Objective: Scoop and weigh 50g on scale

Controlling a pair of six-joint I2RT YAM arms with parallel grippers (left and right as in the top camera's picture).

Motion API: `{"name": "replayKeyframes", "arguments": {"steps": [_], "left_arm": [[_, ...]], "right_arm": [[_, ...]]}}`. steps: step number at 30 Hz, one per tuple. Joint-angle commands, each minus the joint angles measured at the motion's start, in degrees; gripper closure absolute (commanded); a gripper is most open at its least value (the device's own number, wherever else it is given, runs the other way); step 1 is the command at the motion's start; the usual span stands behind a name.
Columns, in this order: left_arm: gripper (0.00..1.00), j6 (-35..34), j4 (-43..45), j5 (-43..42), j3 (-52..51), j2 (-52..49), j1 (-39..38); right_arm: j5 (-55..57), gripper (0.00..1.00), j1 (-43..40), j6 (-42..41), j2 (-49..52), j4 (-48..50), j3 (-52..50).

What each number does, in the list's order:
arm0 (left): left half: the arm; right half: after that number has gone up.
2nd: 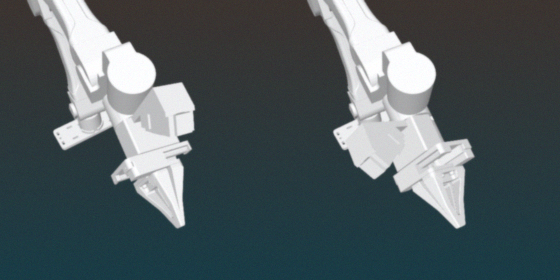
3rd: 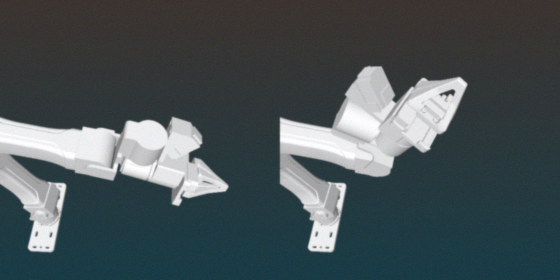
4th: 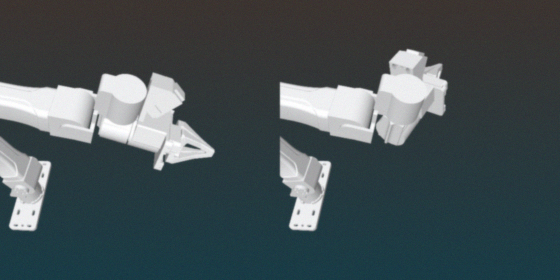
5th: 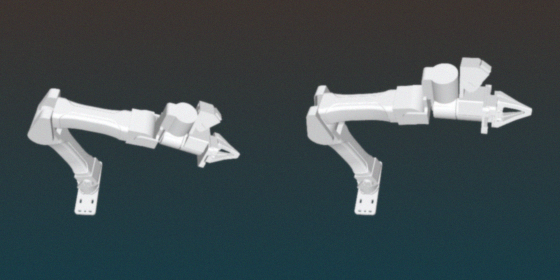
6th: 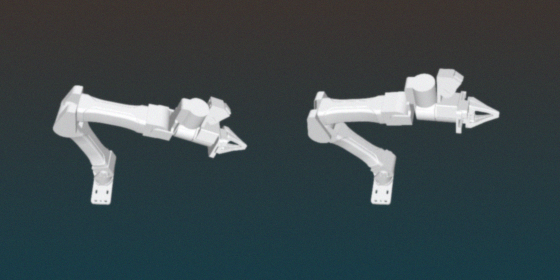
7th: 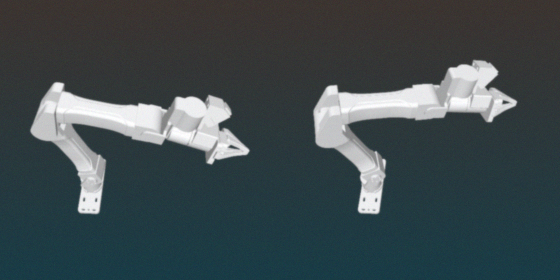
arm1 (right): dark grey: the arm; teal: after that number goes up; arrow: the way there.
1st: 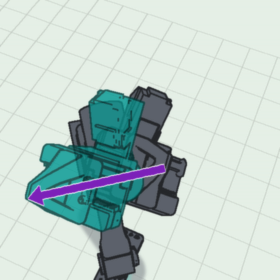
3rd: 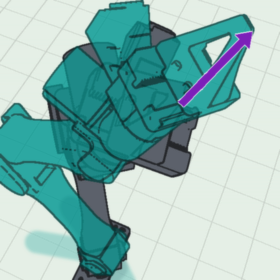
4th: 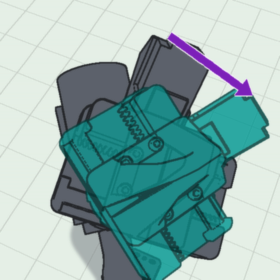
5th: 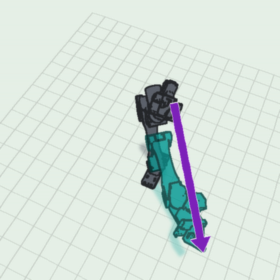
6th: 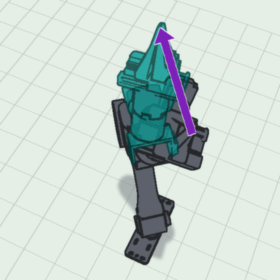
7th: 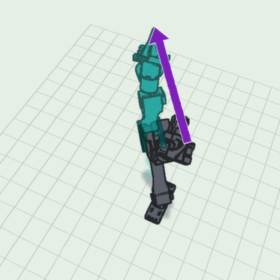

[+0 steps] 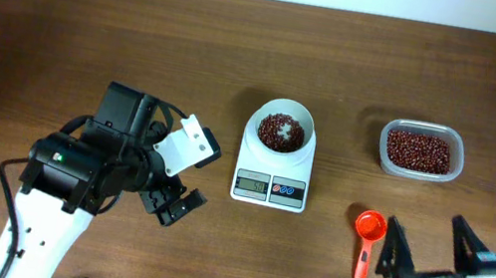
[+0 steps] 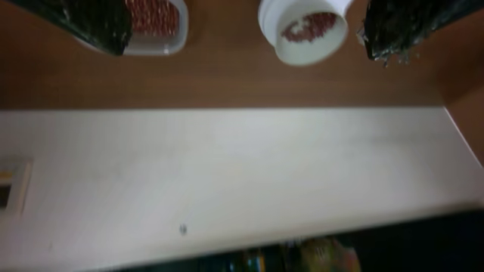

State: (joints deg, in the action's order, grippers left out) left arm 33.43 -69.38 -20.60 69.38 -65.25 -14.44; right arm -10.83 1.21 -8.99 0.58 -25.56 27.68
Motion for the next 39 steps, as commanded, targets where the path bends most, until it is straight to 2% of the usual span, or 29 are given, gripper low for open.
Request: {"name": "replayKeyframes", "arguments": {"steps": [1,4,20,25,36,39], "left_arm": [[0.01,0.9,0.1,-0.6,0.8,0.2,0.3],[0.01,0.9,0.1,-0.6,0.8,0.2,0.3],[0.01,0.9,0.1,-0.7,0.8,0.2,0.3],[0.01,0.9,0.1,-0.6,0.8,0.2,0.3],[0.01,0.9,0.1,-0.7,0.8,0.2,0.3],[0.01,0.9,0.1,-0.7,0.8,0.2,0.3]], "right_arm": [[1.0,0.01,0.3,0.0,-0.3,7.5,-8.3],[1.0,0.01,0.3,0.0,-0.3,14.6,-14.1],[1.0,0.01,0.3,0.0,-0.4,19.6,-22.4],[1.0,0.01,0.3,0.0,-0.4,26.3,-27.2],[1.2,0.01,0.3,0.5,-0.4,21.7,-27.4],[1.2,0.01,0.3,7.5,-0.4,21.7,-27.4]]}}
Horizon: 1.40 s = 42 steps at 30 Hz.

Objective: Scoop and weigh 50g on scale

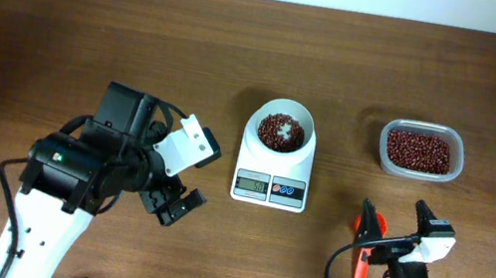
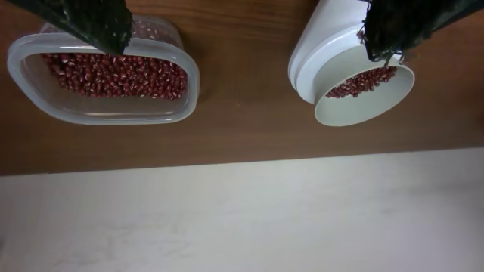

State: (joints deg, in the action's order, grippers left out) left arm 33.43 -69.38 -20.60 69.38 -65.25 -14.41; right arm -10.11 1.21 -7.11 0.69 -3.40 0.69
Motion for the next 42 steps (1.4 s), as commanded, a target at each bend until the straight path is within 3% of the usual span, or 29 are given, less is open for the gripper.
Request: {"name": "replayKeyframes", "arguments": {"steps": [1,21,28,30,32,42], "left_arm": [[0.01,0.9,0.1,-0.6,0.8,0.2,0.3],[0.01,0.9,0.1,-0.7,0.8,0.2,0.3],[0.01,0.2,-13.5,3.9,0.8,1.5,0.3],[0.01,0.0,-15.0,3.8,0.8,3.6,0.3],[0.01,-5.8,-15.2,3.9,0.8,8.2,0.3],[0.01,-5.7,-15.8,8.7,0.8,32.1,0.3]], "right_arm": [[0.5,0.01,0.3,6.6,-0.5,-0.4,-0.4],[0.5,0.01,0.3,6.7,-0.4,-0.3,-0.4],[0.5,0.01,0.3,6.7,-0.4,-0.3,-0.4],[0.5,0.01,0.3,6.7,-0.4,-0.3,-0.4],[0.5,0.01,0.3,6.7,-0.4,-0.3,-0.4],[0.5,0.01,0.3,6.7,-0.4,-0.3,-0.4]]}}
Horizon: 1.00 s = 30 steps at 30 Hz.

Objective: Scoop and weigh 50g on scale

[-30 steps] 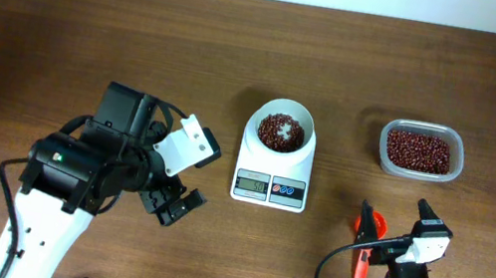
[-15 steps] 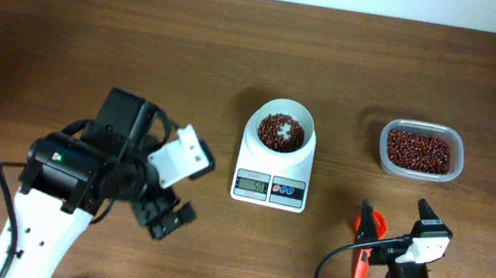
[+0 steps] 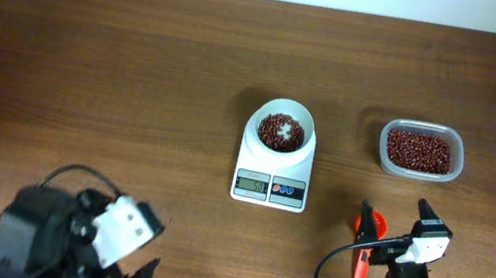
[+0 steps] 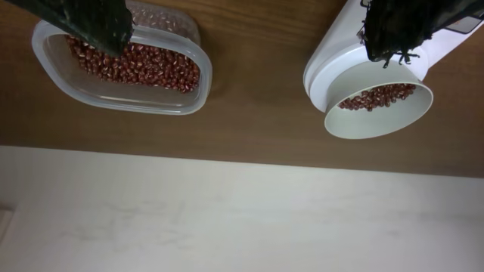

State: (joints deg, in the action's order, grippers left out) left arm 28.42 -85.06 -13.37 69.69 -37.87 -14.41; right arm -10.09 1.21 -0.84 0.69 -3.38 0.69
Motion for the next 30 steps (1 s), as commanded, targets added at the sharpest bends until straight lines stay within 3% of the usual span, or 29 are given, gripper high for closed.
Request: {"name": "replayKeyframes", "arguments": {"steps": [1,4,10,25,30], "left_arm": [[0.01,-0.7,-0.1,2.0,0.5,6.4,0.3],[0.01,-0.7,-0.3,2.7,0.5,10.4,2.3],[0.01,-0.3,-1.4,-2.1,0.5,15.2,15.5],[0.01,0.0,-1.7,-2.3,0.5,37.6,15.7],[0.01,0.0,-1.6,-1.9,1.0,37.5,15.7]], "right_arm": [[0.5,0.01,0.3,0.4,-0.4,-0.3,-0.4],[0.5,0.01,0.3,0.4,-0.4,-0.3,-0.4],[0.5,0.01,0.3,0.4,-0.4,-0.3,-0.4],[0.5,0.01,0.3,0.4,-0.4,-0.3,-0.4],[0.5,0.01,0.3,0.4,-0.4,-0.3,-0.4]]}}
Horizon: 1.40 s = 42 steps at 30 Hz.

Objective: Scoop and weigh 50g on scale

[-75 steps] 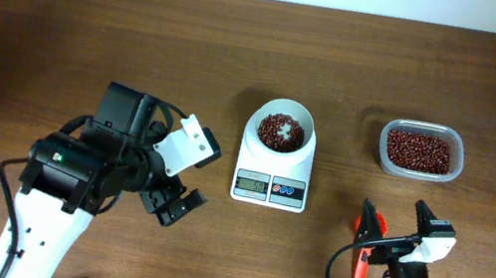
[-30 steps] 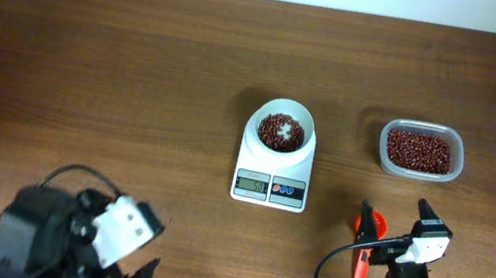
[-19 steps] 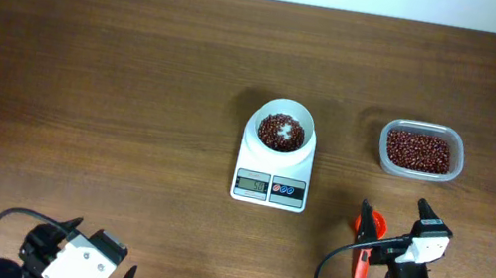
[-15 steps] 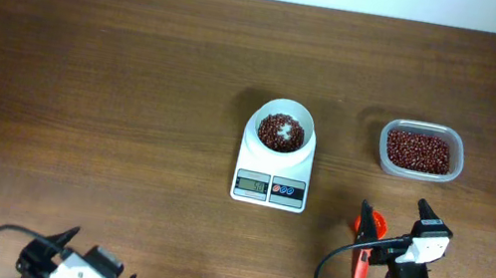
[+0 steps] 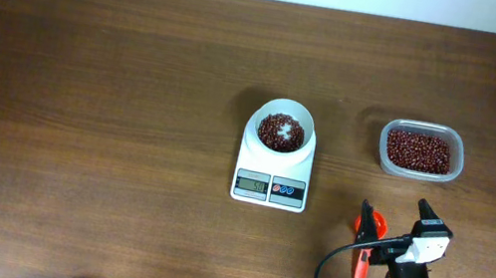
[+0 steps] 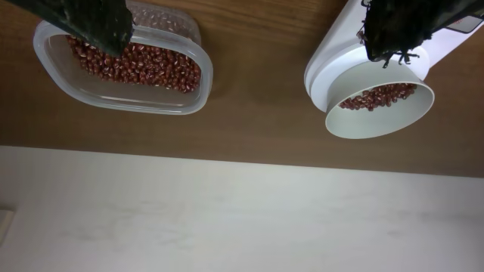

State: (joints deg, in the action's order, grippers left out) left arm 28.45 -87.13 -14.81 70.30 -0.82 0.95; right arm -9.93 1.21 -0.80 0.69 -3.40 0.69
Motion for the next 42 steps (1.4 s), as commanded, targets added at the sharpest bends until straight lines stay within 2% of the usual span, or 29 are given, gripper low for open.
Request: {"name": "replayKeyframes", "arguments": {"steps": [1,6,8,11,14,18,22,26,31,42], "left_arm": [[0.01,-0.1,3.7,-0.4,0.3,0.4,0.3],[0.01,-0.2,12.0,-1.4,-1.6,0.4,0.3],[0.01,-1.0,18.8,-1.5,-5.6,0.4,0.3],[0.01,-4.5,29.4,-1.5,-16.4,0.4,0.3],[0.01,-10.2,44.9,-1.5,-30.0,0.4,0.3],[0.01,-10.9,59.2,-1.5,-42.9,0.4,0.3],[0.01,-11.7,61.4,-0.2,-47.9,0.4,0.3],[0.01,-17.5,63.5,4.4,-51.0,0.4,0.3],[0.01,-18.8,66.2,5.9,-54.2,0.4,0.3],[0.01,-18.7,80.5,7.7,-65.6,0.4,0.3]], "right_arm": [[0.3,0.01,0.3,0.4,-0.4,-0.3,-0.4],[0.3,0.01,0.3,0.4,-0.4,-0.3,-0.4],[0.3,0.01,0.3,0.4,-0.4,-0.3,-0.4],[0.3,0.01,0.3,0.4,-0.4,-0.3,-0.4],[0.3,0.01,0.3,0.4,-0.4,-0.3,-0.4],[0.3,0.01,0.3,0.4,-0.4,-0.3,-0.4],[0.3,0.01,0.3,0.4,-0.4,-0.3,-0.4],[0.3,0.01,0.3,0.4,-0.4,-0.3,-0.4],[0.3,0.01,0.3,0.4,-0.4,-0.3,-0.4],[0.3,0.01,0.3,0.4,-0.4,-0.3,-0.4]]}}
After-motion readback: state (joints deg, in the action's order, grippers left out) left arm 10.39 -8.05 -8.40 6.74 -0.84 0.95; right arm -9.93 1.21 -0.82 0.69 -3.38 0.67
